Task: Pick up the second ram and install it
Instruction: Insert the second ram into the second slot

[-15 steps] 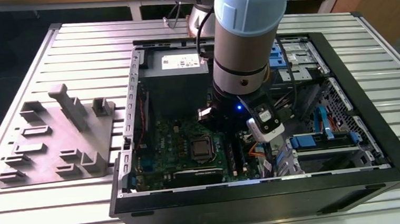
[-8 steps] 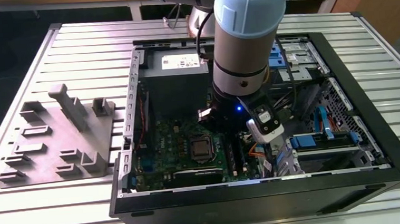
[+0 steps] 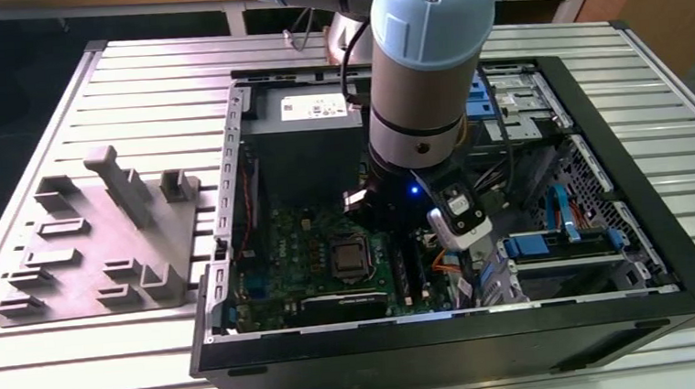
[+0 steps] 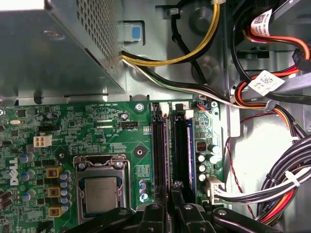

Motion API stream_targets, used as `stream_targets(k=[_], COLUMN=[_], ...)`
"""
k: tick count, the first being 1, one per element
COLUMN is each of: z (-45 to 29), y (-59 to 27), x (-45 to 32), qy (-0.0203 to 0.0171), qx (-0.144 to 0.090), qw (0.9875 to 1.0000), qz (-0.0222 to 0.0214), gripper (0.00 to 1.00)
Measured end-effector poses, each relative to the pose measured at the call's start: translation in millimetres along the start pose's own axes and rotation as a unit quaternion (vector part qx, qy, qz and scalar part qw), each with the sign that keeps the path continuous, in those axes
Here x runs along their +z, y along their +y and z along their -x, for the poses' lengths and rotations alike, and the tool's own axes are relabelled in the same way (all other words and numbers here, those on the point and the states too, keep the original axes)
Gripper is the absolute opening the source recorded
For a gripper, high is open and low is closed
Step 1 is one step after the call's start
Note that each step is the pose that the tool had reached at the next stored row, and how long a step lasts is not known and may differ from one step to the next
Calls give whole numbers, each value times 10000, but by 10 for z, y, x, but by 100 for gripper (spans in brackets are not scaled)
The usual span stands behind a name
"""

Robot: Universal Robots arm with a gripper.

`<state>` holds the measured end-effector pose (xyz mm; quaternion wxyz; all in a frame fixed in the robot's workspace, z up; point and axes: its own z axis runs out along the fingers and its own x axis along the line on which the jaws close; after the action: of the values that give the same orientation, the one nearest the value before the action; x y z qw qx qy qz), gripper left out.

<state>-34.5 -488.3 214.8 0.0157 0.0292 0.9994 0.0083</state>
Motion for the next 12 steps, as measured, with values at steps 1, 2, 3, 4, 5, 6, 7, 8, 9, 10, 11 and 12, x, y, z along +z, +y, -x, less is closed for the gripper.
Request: stream_targets(k=[1,2,3,4,5,6,7,8,9,10,11,12], z=[0,0,0,0,0,0,0,0,-1,-1,-1,-1], y=[0,0,0,0,0,0,0,0,0,0,0,0], x=[0,-1,0,0,0,0,0,0,0,1,1,1], qy=[0,0,0,0,0,0,0,0,0,0,0,0], qx=[0,0,0,0,0,0,0,0,0,0,0,0], qw=[10000,10000,10000,10000,10000,10000,10000,10000,10000,10000,10000,10000], qz=[-1,-1,-1,-1,-1,-1,-1,-1,-1,-1,-1,0], gripper=[19,19,19,19,19,19,19,19,19,19,20,20])
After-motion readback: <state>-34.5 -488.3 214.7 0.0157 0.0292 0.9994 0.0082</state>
